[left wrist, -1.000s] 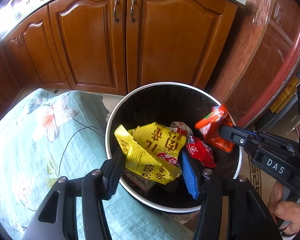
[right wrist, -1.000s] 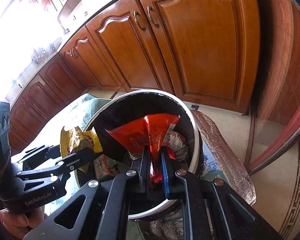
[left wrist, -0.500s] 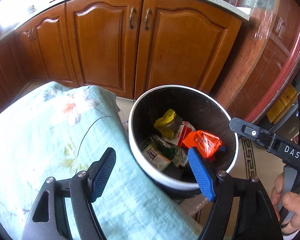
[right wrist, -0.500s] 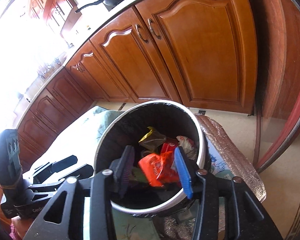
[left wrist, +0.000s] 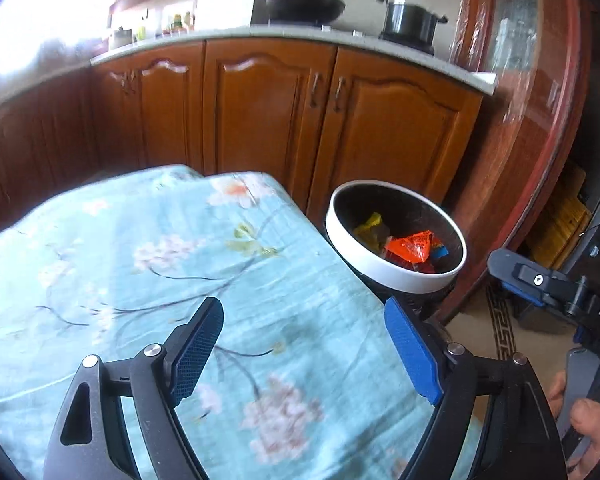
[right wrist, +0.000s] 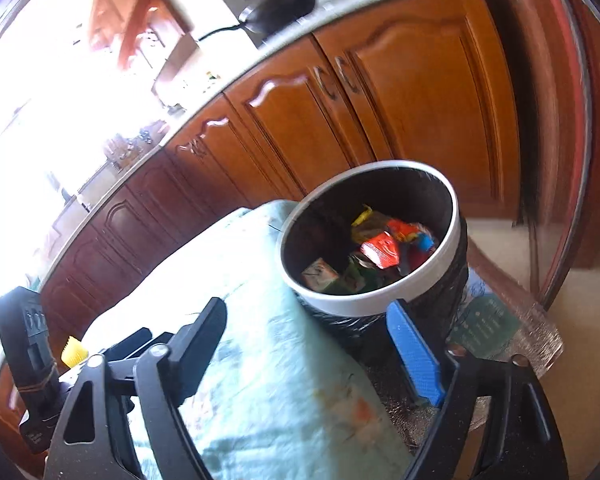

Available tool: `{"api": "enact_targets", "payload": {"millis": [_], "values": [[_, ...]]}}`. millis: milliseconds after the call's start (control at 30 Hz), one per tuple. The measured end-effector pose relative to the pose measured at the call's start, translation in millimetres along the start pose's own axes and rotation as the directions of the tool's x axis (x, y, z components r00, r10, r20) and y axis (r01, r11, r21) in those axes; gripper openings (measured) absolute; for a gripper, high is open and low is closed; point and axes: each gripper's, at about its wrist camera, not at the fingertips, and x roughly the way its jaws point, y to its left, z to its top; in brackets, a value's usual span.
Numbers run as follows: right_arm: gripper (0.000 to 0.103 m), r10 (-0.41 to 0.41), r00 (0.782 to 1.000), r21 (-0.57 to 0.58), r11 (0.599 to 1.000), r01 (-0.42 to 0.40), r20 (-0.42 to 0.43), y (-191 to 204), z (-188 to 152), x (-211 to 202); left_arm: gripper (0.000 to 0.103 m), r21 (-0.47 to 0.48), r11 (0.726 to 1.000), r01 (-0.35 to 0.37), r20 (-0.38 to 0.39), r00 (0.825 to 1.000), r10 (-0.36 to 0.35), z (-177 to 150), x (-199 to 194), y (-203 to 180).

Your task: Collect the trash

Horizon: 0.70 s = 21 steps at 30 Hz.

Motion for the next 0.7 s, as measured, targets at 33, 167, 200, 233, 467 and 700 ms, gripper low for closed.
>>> {"api": "enact_targets", "payload": {"millis": [33,167,200,233,467,700], "values": [[0.091,-0.006,1.000,-0.024,1.000,0.007,0.030,8.6,-2.0,-9.3,0.087,0.010,1.000,-0.016,0.038,0.999,0.016,-3.1,-14.2,1.0],[0.103,-0.037,0.977,-0.142,0.988,0.068,0.210,46.2,-6.8,-56.9,0.102,0.007,0.996,-0.089,0.200,0.976,0.086,-16.1,-69.5,4.8],[0.103,-0.036,0.966,-0.163,0.983,0.080,0.255,54.7,-9.0,-67.8,0.102,0.001,0.995,-0.101,0.234,0.967,0.098,-20.4,-83.2,6.2],[0.103,-0.036,0.952,-0.185,0.978,0.096,0.304,62.8,-11.9,-78.6,0.102,-0.005,0.993,-0.117,0.260,0.959,0.114,-25.4,-95.5,6.6],[0.103,-0.096,0.894,-0.243,0.945,0.220,0.438,86.1,-46.4,-90.6,0.102,-0.032,0.971,-0.238,0.378,0.896,0.232,-75.7,-151.3,10.1],[0.103,-0.115,0.909,-0.279,0.930,0.240,0.400,88.4,-68.6,-78.9,0.102,-0.013,0.947,-0.322,0.347,0.886,0.306,-102.3,-148.8,-2.7]]}}
